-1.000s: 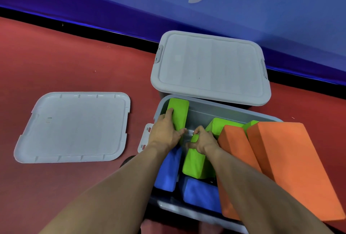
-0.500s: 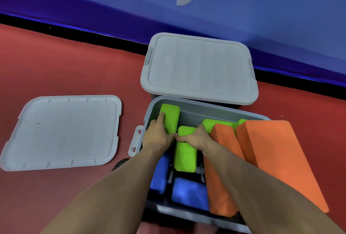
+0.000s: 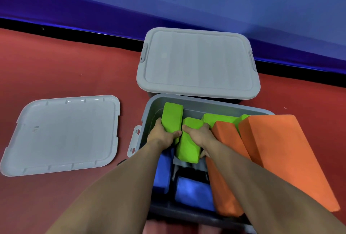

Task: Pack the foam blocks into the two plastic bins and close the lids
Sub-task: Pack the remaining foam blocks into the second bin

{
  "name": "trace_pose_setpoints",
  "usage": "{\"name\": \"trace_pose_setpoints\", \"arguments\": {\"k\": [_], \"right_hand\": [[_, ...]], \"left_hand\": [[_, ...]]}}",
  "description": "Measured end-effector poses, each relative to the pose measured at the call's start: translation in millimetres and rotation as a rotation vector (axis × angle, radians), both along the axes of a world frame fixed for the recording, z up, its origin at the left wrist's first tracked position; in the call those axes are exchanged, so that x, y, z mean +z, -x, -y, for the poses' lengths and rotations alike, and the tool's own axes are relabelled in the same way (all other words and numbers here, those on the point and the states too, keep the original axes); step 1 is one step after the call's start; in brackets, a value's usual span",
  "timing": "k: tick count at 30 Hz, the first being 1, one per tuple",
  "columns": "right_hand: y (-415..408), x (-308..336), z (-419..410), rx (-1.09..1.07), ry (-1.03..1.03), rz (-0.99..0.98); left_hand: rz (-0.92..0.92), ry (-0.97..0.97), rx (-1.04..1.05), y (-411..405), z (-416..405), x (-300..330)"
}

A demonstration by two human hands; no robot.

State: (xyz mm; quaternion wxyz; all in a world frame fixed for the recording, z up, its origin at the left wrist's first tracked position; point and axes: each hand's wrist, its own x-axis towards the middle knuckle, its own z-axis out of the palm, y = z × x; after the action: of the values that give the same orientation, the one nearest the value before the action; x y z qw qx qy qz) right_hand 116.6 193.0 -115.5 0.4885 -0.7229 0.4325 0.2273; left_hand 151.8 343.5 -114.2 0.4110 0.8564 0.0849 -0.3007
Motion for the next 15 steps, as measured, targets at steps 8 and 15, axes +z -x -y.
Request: {"name": "trace_pose_setpoints", "arguments": {"k": [8, 15], "right_hand": [[0.3, 2.0, -0.4, 0.176, 0.152, -0.044], [8.5, 5.1, -2.5, 0.202, 0.119, -0.05]], "left_hand": [[0.101, 0.051, 0.066, 4.3, -23.1, -5.6], [-0.149, 0.177, 0.151, 15.1, -26.2, -17.1]]}}
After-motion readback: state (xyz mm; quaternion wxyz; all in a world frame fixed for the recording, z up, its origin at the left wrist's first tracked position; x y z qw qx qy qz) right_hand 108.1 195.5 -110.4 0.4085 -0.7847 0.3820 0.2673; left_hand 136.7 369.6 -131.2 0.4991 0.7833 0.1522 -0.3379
